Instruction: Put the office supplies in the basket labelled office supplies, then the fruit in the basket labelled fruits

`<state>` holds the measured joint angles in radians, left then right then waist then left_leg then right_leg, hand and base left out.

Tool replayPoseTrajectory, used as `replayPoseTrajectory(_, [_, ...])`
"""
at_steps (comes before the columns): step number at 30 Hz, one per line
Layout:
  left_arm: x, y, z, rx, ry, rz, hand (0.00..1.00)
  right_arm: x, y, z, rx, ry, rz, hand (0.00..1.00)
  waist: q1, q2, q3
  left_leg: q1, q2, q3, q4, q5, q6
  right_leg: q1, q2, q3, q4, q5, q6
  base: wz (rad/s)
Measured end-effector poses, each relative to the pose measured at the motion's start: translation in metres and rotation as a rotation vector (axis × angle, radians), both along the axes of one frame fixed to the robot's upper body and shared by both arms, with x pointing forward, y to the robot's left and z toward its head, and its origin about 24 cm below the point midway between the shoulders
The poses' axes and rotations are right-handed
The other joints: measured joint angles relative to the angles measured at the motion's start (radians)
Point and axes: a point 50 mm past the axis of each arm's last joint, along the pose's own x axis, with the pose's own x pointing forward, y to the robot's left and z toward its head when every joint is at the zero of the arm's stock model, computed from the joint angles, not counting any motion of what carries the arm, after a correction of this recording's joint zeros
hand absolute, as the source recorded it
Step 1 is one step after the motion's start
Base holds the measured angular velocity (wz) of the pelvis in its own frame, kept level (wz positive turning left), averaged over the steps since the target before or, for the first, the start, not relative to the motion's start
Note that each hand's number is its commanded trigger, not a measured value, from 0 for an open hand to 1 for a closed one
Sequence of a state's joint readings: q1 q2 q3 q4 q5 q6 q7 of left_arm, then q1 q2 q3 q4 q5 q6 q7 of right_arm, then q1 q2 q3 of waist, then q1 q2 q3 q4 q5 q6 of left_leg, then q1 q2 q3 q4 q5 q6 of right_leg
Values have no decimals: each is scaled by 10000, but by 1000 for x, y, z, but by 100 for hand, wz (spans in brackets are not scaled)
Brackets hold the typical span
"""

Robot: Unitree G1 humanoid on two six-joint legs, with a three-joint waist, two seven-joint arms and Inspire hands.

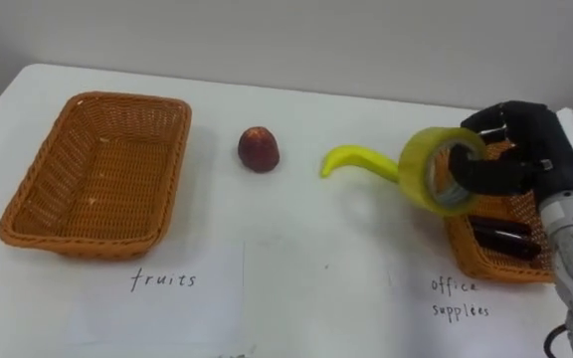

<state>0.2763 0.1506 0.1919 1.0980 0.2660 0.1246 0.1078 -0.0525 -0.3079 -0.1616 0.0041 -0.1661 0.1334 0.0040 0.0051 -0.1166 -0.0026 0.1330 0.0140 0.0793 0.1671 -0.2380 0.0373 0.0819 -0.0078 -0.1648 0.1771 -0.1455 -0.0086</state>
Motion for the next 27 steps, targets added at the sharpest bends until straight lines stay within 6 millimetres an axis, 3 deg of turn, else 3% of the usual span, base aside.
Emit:
replayPoseTrajectory(8, [-3,1,0,-3,58,19,0,-5,-24,4,-26,-160,-1010,100,-119,117,18,-1,3,14,-15,-1,1,-13,-25,-43,-45,0,0,0])
replayPoseTrajectory(16, [-3,1,0,-40,44,18,0,-6,-27,5,-21,-204,-1134,100,-317,142,-15,8,22,56,-18,-1,-1,-19,-10,-18,-47,1,-1,0])
replayPoseTrajectory(27, [-4,0,0,-272,62,38,0,-10,-40,2,60,-151,-1778,100,-329,177,-25,11,21,105,-9,-1,-1,-19,-9,7,-41,1,-2,0])
